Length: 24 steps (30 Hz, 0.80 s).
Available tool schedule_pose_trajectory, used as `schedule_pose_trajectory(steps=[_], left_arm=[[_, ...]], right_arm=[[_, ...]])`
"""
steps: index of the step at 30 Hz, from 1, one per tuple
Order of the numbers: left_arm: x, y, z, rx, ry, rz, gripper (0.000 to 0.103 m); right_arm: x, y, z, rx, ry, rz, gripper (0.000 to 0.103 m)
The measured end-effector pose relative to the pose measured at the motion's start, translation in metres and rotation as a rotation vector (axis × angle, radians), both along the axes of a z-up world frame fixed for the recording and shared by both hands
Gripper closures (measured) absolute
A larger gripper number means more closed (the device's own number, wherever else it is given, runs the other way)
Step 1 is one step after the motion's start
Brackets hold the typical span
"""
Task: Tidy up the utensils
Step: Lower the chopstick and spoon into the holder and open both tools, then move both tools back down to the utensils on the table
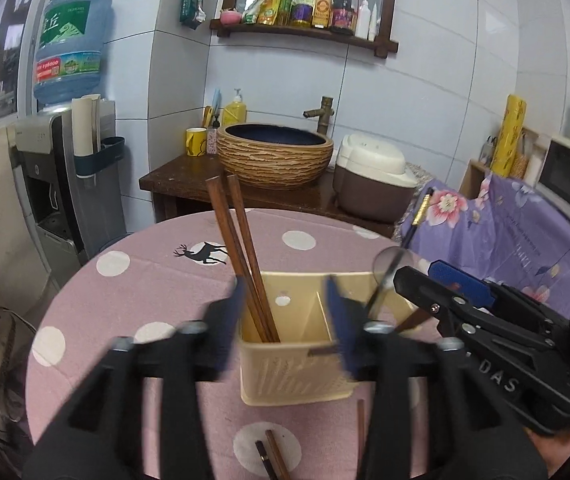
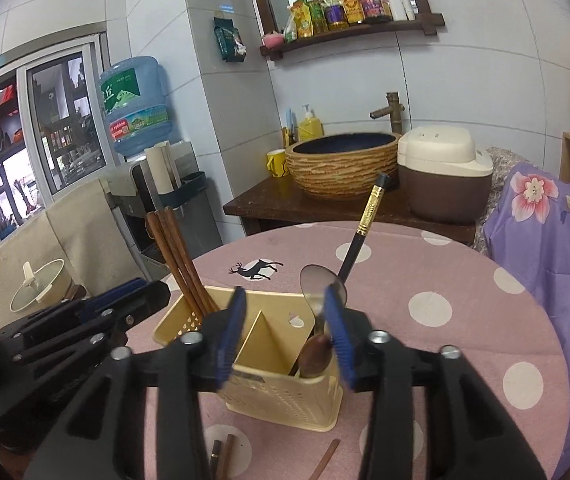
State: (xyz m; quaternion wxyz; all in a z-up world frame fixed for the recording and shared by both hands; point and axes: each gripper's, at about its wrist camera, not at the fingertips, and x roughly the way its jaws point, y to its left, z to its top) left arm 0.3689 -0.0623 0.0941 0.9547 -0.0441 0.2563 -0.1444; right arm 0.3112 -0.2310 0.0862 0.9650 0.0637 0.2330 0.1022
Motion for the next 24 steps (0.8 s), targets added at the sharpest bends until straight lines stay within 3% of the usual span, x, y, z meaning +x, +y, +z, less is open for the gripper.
schedule_pose_trajectory(steps=[1,5,8,15,19,24], left_arm=[[-0.007,0.005,-0.001,-0.02,-0.001,-0.007,0.035],[-0.034,0.023,-0.022,-0.021,0.046,-0.018,0.026],[-0.052,0.04,-0.049,-0.009,0.093,0.016,0.025],[-0.075,0.086,-0.105,-0.067,0.224,0.105,0.025],[-0.08,0.1,-0.117,-0.072,0.254,0.126,0.025],[-0.085,0.102,-0.115,-0.06,0.238,0.131,0.025]], right_arm=[[-0.006,0.001,-0.002,-0.01,-0.002,0.007,0.057],[-0.033,0.01,-0.026,-0.06,0.028,0.087,0.049],[-0.051,0.02,-0.052,-0.099,0.084,0.154,0.049],[-0.071,0.054,-0.109,-0.169,0.256,0.336,0.049],[-0.065,0.069,-0.132,-0.182,0.34,0.412,0.05],[-0.057,0.074,-0.143,-0.201,0.382,0.429,0.051]])
